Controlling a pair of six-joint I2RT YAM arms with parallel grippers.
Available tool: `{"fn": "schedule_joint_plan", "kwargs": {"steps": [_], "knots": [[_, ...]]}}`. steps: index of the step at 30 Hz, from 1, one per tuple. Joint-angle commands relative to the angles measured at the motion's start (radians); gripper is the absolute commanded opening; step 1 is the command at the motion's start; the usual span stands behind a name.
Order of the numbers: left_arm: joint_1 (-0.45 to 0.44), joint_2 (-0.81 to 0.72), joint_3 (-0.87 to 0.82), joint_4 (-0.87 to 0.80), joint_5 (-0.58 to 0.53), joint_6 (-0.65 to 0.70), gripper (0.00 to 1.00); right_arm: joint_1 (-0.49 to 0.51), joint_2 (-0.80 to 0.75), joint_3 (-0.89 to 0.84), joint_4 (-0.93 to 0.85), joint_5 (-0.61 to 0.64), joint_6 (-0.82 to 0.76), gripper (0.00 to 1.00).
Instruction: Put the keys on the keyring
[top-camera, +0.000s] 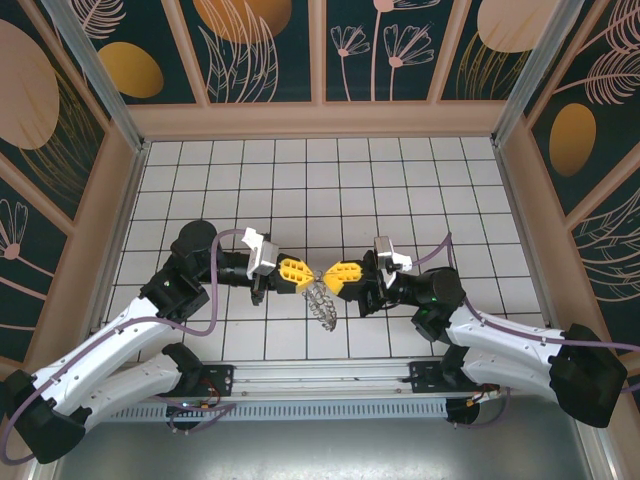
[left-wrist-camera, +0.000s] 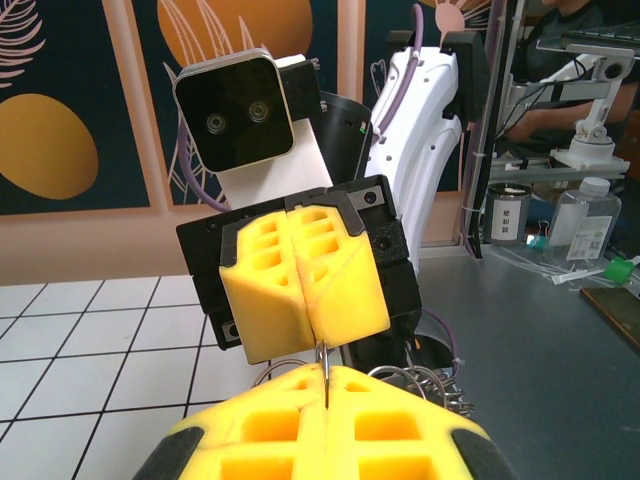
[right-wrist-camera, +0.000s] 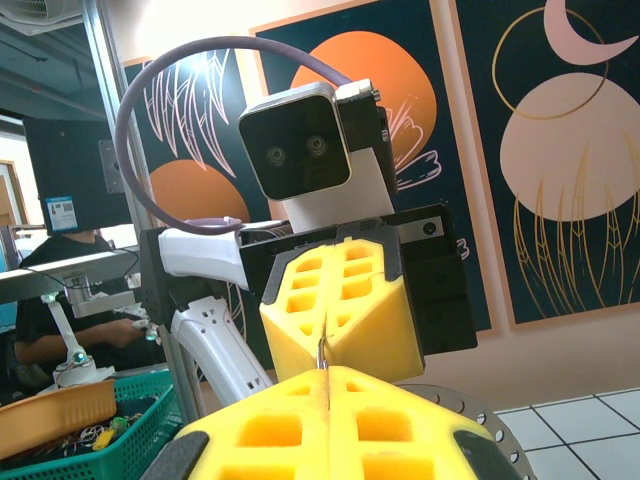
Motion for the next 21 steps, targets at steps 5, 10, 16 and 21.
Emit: {"fn": "schedule_joint_plan", "kwargs": {"steps": [5,10,16,21], "knots": [[0.000,-0.015,0.027,0.016,0.002,0.012,0.00,-0.008,0.000,0.033,0.046,-0.005,0.011,0.00],[-0.001,-0.011,0.029,0.018,0.003,0.012,0.00,-0.008,0.008,0.031,0.071,-0.010,0.015,0.00],[0.000,-0.011,0.028,0.016,0.000,0.015,0.00,-0.008,0.027,0.037,0.107,-0.033,0.036,0.00],[-0.001,-0.011,0.030,0.016,-0.001,0.014,0.00,-0.008,0.032,0.038,0.124,-0.042,0.043,0.00]]}}
